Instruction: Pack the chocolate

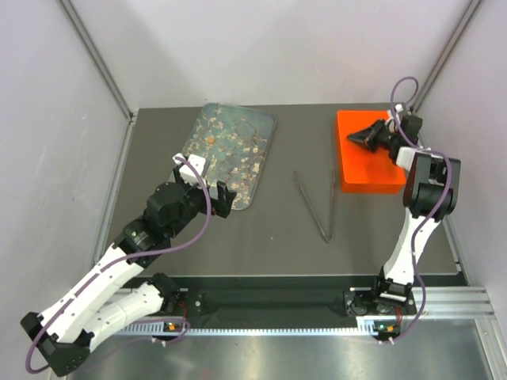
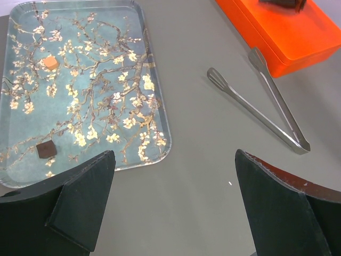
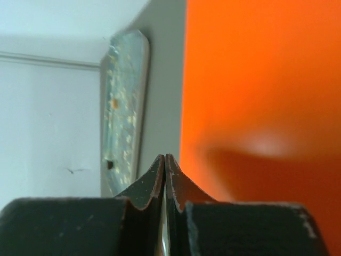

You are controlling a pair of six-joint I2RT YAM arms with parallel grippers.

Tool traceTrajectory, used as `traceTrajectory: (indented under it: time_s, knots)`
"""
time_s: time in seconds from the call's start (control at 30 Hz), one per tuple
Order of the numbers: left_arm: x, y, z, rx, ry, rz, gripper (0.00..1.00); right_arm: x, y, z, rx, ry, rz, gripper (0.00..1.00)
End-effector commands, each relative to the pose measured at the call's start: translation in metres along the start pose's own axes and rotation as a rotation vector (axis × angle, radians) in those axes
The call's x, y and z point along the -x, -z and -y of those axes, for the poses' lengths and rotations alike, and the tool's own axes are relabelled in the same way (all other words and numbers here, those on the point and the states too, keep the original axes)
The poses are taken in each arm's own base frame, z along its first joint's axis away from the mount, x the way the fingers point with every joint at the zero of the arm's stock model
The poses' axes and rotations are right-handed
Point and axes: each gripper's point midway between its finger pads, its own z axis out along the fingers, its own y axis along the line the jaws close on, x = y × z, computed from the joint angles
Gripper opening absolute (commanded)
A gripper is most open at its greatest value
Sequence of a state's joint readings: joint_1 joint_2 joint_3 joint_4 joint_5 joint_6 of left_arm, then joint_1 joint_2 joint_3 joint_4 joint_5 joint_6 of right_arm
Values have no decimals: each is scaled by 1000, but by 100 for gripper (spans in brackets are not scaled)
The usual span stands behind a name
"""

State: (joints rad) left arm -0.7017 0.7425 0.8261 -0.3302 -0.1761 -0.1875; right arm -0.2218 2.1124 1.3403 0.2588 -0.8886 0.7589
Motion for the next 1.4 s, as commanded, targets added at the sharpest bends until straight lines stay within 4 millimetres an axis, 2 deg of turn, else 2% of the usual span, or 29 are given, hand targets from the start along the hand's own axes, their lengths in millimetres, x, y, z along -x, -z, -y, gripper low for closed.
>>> traceTrajectory:
  time_s: [0.0, 0.07, 0.1, 0.13, 0.2, 0.23, 0.27, 0.4, 0.47, 0.5, 0.6, 0.63, 0.7, 0.73, 0.8, 0.83, 0.9, 0.93, 0.97, 1.0, 1.03, 1.07, 1.1, 1.17, 1.23, 1.3, 1.33, 1.37]
  knots:
    - [11, -1, 3, -11, -1, 39, 99, 47, -17, -46, 152, 88, 93, 0]
    - [11, -3, 3, -12, 1, 39, 99, 64, -30, -50, 224, 45, 113, 0]
    - [11, -4, 3, -11, 2, 38, 99, 67, -36, -46, 228, 24, 107, 0]
    - [9, -6, 4, -12, -1, 30, 99, 73, -47, -36, 225, 3, 105, 0]
    - [10, -7, 4, -9, -3, 27, 99, 70, -60, -9, 145, -75, 82, 0]
    - [8, -8, 3, -6, -6, 19, 99, 77, -64, -3, 115, -39, 82, 0]
    - [7, -9, 2, 0, -7, 15, 99, 65, -70, 30, 8, -120, 48, 0]
    - [5, -9, 1, 5, -7, 13, 99, 68, -67, 53, -88, -124, 73, 0]
    - [7, -9, 3, -3, -5, 16, 99, 75, -63, 51, -93, -129, 86, 0]
    - [9, -9, 4, -12, -5, 19, 99, 78, -60, 45, -84, -120, 89, 0]
    - [14, -6, 6, -23, -1, 28, 99, 97, -48, 1, -32, -21, 114, 0]
    - [16, -4, 7, -24, -2, 32, 99, 107, -37, -29, -11, 64, 133, 0]
    - [19, 0, 5, -18, 0, 44, 99, 113, -28, -59, -22, 151, 158, 0]
    - [21, 2, 3, -11, 0, 54, 99, 116, -15, -83, -34, 231, 173, 0]
    - [23, 7, 1, -7, 4, 78, 99, 113, -9, -102, -84, 354, 200, 2]
    - [23, 9, -2, 7, 5, 87, 99, 113, 2, -125, -93, 415, 224, 3]
    - [20, 12, -4, 14, 6, 92, 99, 92, 0, -123, -201, 497, 191, 7]
    - [21, 12, -5, 18, 7, 96, 99, 85, 5, -132, -229, 534, 189, 9]
    - [19, 12, -5, 18, 6, 95, 99, 67, 1, -129, -293, 549, 156, 11]
    - [20, 13, -5, 17, 7, 98, 99, 52, -1, -116, -335, 583, 115, 13]
    - [20, 13, -5, 18, 7, 96, 99, 42, 0, -117, -360, 602, 102, 13]
    - [20, 13, -4, 13, 7, 97, 99, 21, -8, -116, -394, 625, 66, 13]
    - [20, 13, -4, 11, 5, 97, 99, 8, -10, -104, -426, 642, 33, 13]
    - [20, 13, -4, 10, 5, 96, 99, -8, -16, -101, -478, 676, 21, 13]
    - [19, 13, -3, 7, 8, 94, 99, -18, -25, -88, -522, 698, -10, 10]
    - [20, 13, -3, 5, 12, 97, 99, -20, -28, -78, -596, 733, -34, 9]
    - [20, 13, -3, 5, 11, 97, 99, -24, -32, -64, -635, 735, -61, 9]
    - [20, 13, -4, 9, 12, 98, 99, -20, -30, -56, -685, 748, -53, 8]
